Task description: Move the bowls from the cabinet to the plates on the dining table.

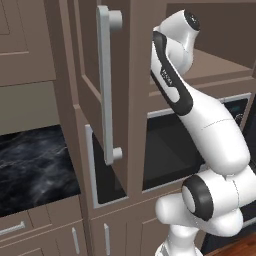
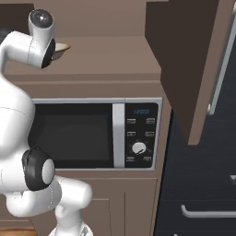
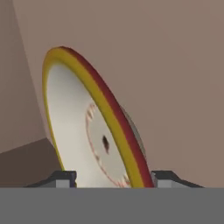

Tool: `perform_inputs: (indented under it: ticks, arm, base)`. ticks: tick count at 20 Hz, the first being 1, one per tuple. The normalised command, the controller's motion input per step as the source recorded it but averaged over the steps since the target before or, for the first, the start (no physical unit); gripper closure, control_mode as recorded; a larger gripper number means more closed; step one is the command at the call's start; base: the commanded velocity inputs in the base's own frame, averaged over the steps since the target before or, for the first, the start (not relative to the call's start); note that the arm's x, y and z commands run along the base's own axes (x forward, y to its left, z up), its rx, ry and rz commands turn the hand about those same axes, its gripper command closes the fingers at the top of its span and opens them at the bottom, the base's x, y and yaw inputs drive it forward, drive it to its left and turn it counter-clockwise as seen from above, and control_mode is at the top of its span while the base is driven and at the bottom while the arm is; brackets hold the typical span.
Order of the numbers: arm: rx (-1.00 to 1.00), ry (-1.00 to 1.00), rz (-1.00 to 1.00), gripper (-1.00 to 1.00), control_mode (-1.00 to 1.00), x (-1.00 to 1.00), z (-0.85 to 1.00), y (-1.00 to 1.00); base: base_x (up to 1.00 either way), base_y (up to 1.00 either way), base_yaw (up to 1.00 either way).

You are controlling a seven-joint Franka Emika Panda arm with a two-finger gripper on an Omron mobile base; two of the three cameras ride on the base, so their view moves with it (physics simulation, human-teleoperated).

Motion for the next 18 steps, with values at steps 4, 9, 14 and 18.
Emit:
perform_inputs:
  ticks: [4, 9, 14, 18]
  arm:
    - [-0.01, -0.02, 0.0, 1.0, -1.0, -0.02, -0.52, 0.09]
    - [0.0, -0.04, 0.0, 1.0, -1.0, -0.2, -0.35, 0.01]
    - [0.03, -0.05, 0.0, 1.0, -1.0, -0.29, -0.17, 0.01]
    - [0.03, -0.06, 0.0, 1.0, -1.0, -0.32, -0.15, 0.05]
  base:
    - [0.0, 0.0, 0.0]
    - [0.0, 0.0, 0.0]
    - [0.0, 0.0, 0.0]
    - [0.0, 0.0, 0.0]
